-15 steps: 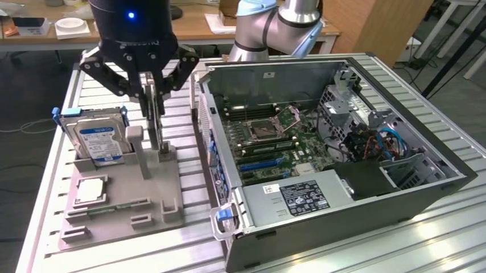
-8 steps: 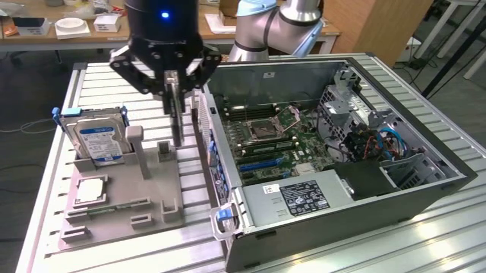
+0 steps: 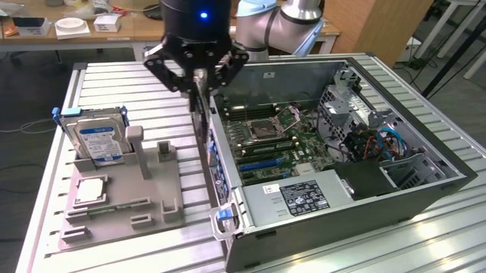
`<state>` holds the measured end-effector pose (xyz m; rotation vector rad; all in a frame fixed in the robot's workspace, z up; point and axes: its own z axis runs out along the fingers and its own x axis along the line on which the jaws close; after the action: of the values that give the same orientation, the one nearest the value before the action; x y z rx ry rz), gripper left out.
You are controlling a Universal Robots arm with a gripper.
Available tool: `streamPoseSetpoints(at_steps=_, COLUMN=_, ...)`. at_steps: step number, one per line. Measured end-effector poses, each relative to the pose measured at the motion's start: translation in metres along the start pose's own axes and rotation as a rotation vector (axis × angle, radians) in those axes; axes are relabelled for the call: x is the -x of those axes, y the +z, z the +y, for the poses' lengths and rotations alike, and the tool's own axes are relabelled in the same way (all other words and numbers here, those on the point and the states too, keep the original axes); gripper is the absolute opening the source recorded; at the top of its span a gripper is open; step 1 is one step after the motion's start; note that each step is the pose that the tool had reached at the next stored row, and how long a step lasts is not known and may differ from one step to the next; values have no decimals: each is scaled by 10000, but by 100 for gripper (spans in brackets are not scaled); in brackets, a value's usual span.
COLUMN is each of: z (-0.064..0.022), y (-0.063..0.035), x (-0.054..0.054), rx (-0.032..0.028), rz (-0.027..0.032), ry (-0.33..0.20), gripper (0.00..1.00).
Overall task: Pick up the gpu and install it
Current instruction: 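Pick up the gpu and move the gpu toward the slot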
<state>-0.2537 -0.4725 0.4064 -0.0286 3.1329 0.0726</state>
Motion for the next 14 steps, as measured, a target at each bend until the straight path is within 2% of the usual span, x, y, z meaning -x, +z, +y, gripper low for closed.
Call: streamPoseSetpoints(at_steps=14, z=-12, y=13, x=630, rx=1, rz=7, ry=-155, gripper=27)
